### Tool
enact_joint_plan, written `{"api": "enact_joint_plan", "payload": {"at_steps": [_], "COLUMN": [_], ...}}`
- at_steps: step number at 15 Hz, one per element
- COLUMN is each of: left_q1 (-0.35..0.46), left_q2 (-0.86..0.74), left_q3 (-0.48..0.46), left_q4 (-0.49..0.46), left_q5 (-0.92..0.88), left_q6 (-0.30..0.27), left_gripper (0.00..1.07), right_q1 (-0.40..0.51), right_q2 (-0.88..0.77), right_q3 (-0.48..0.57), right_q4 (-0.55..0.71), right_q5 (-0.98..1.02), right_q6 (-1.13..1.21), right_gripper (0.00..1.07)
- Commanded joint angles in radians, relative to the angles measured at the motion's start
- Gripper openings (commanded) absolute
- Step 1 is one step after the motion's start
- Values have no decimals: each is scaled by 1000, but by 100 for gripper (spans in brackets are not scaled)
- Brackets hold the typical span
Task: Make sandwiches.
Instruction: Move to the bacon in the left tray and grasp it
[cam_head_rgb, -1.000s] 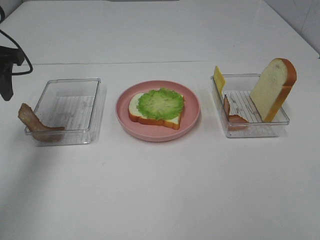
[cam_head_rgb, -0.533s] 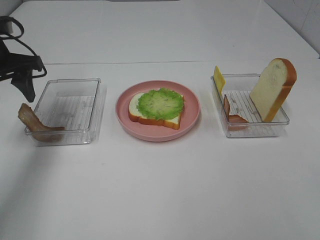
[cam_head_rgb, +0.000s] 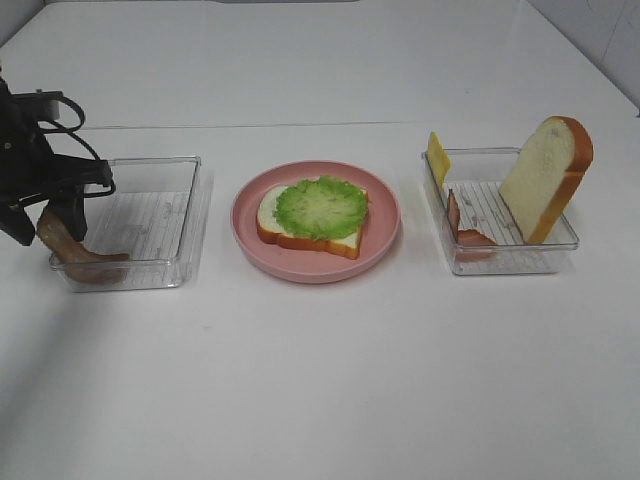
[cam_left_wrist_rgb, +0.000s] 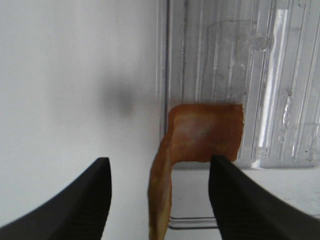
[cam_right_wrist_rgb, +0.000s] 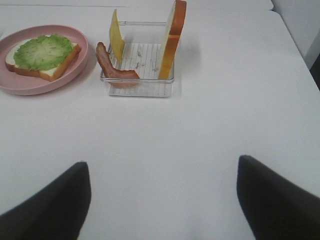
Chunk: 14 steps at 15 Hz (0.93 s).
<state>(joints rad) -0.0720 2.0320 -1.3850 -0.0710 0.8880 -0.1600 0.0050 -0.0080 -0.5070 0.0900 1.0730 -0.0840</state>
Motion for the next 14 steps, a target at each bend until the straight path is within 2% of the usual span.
{"api": "enact_joint_plan", "payload": {"at_steps": [1, 3, 4, 7, 12, 13, 14], "left_q1": [2, 2, 2, 2, 2, 2, 2], "left_q2": [11, 11, 11, 10, 1, -12, -38], "left_q3": [-1, -1, -5, -19, -19, -19, -22], "left_q4": [-9, -9, -9, -8, -26, -42, -109], "left_q5": [-13, -16, -16, -10, -1, -5, -16], "left_q6": [3, 4, 4, 4, 31, 39, 75], "left_gripper": [42, 31, 19, 2, 0, 0, 0], "right_q1": [-7, -7, -7, -7, -7, -7, -7], "right_q2": [-12, -12, -12, -12, -12, -12, -12], "right_q3": [1, 1, 1, 1, 1, 1, 1], "right_q4": [-3, -3, -3, -3, -3, -3, -3], "right_q5": [-12, -12, -12, -12, -12, -12, -12], "right_q6": [-10, -10, -10, -10, -10, -10, -10], "right_gripper": [76, 76, 76, 76, 76, 76, 76]}}
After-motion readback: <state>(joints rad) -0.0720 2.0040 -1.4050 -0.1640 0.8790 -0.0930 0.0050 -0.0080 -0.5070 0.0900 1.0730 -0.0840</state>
